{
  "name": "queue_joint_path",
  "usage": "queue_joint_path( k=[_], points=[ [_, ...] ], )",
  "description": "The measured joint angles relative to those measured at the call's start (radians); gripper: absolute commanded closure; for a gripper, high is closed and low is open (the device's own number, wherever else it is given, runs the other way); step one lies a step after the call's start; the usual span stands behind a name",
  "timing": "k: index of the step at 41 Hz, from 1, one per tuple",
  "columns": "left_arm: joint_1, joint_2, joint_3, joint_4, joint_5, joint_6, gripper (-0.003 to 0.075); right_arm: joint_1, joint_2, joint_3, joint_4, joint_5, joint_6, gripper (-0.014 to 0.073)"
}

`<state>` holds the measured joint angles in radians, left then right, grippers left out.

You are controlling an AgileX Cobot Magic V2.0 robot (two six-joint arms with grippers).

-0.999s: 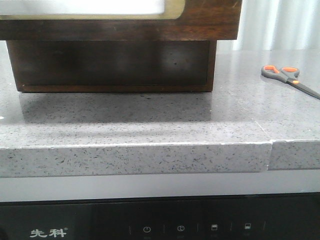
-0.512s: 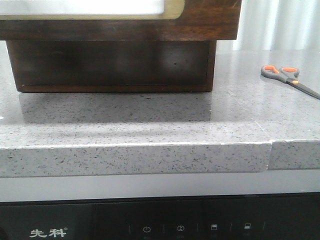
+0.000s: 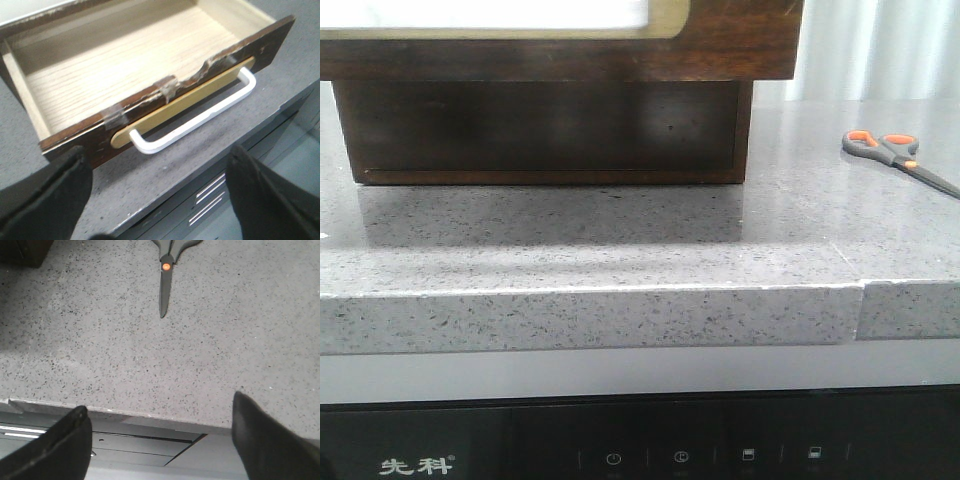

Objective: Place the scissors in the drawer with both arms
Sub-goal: 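Pull the drawer open toward the robot with the left gripper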

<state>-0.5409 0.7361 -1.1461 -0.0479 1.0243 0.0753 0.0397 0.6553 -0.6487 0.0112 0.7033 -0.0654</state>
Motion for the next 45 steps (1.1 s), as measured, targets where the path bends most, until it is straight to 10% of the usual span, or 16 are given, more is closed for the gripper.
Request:
queue_joint_path(
  k=[45],
  points=[
    [-0.074,0.000,0.000,-0.004,-0.075,0.000,0.0176,0.000,0.000,0.000,-0.011,0.000,0.000,0.0000]
  ],
)
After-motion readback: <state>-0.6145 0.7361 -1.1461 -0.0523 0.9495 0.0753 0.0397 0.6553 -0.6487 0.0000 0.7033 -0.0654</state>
